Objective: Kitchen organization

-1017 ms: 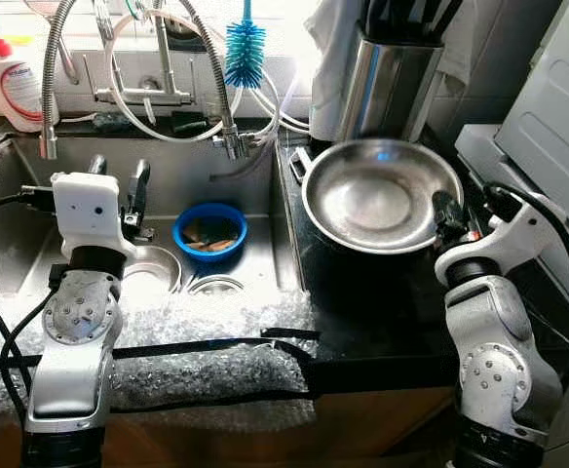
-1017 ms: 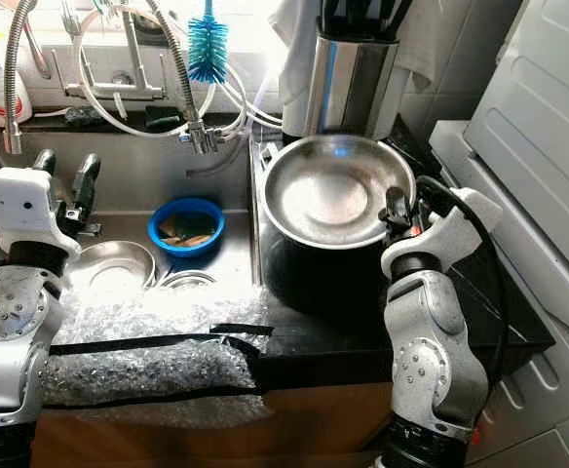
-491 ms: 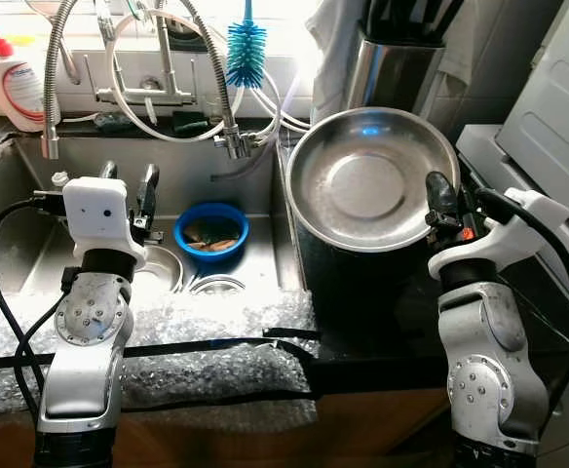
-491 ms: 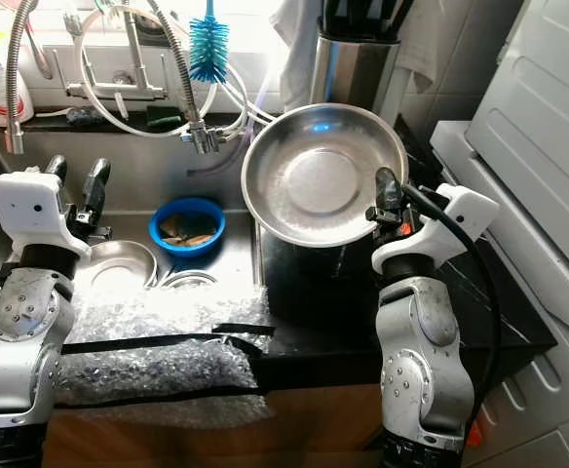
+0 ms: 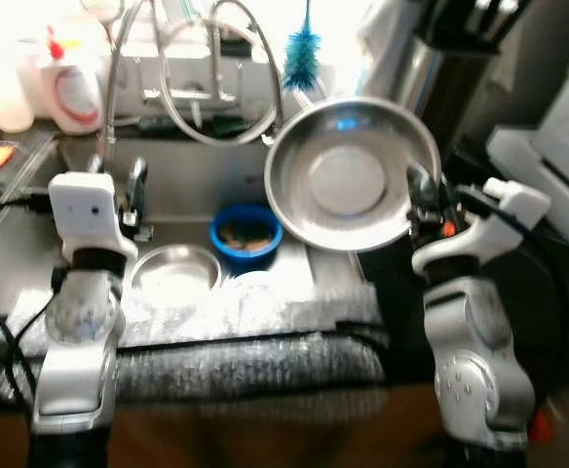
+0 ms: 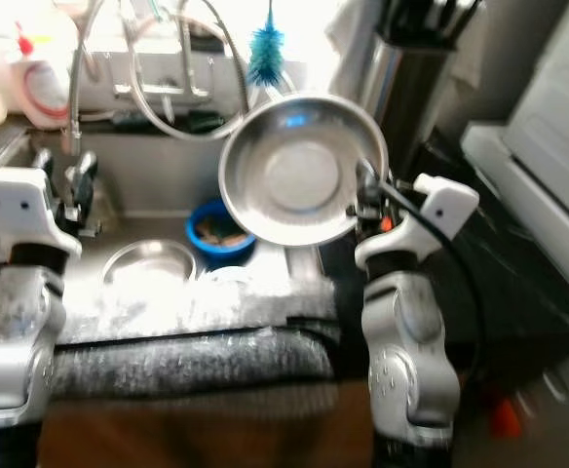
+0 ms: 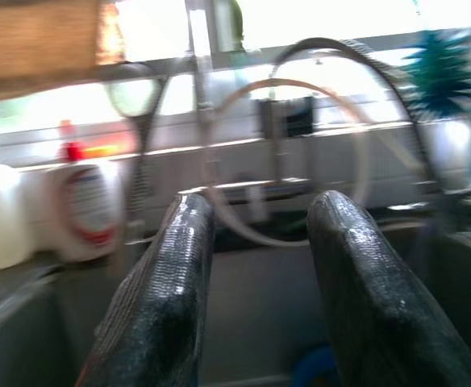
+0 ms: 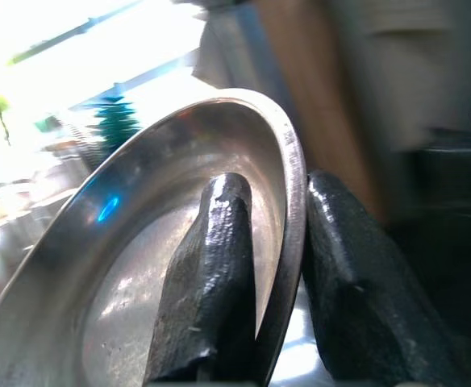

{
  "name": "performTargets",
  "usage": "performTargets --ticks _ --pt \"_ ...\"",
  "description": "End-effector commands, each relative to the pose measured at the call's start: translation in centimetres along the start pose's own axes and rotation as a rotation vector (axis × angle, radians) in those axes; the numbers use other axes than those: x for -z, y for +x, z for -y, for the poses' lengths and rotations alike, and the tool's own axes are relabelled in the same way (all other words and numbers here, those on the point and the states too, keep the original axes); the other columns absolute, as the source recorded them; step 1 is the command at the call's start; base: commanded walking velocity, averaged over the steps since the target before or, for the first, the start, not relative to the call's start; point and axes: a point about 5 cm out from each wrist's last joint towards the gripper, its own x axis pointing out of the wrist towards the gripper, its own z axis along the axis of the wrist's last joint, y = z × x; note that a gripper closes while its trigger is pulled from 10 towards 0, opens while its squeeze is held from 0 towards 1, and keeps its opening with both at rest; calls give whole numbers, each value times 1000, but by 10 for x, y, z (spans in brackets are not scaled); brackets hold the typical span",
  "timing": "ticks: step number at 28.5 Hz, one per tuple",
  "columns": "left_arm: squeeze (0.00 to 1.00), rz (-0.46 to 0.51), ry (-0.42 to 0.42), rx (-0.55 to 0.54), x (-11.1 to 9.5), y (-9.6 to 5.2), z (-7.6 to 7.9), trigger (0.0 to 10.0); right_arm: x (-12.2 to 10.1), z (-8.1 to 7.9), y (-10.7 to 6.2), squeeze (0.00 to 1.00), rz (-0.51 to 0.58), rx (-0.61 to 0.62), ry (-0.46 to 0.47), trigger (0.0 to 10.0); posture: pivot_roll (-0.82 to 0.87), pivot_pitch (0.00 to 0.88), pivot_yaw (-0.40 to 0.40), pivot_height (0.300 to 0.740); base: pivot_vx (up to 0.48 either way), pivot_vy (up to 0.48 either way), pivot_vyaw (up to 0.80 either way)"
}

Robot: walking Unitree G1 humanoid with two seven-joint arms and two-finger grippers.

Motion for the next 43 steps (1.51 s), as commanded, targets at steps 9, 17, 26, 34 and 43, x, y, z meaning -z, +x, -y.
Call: performTargets --ticks 9,17,26,34,43 --pt "0 16 -44 23 -3 4 2 10000 -3 -5 1 0 17 -18 2 10000 -45 0 -67 727 0 0 -783" --pt "0 -13 -244 7 -5 10 2 10000 -1 -7 1 0 17 -45 10 10000 -46 0 -65 727 0 0 -584" --pt "0 -56 -448 -9 -1 11 -3 10000 5 -16 -2 0 -23 -136 84 10000 -45 0 -67 727 0 0 0" --pt "0 -97 -420 20 4 6 5 10000 9 -19 -4 0 -26 -204 19 10000 -43 0 -70 727 0 0 0" --pt "1000 -113 -763 40 4 5 10 10000 12 -17 -3 0 -47 -233 -13 10000 -43 0 -70 727 0 0 0"
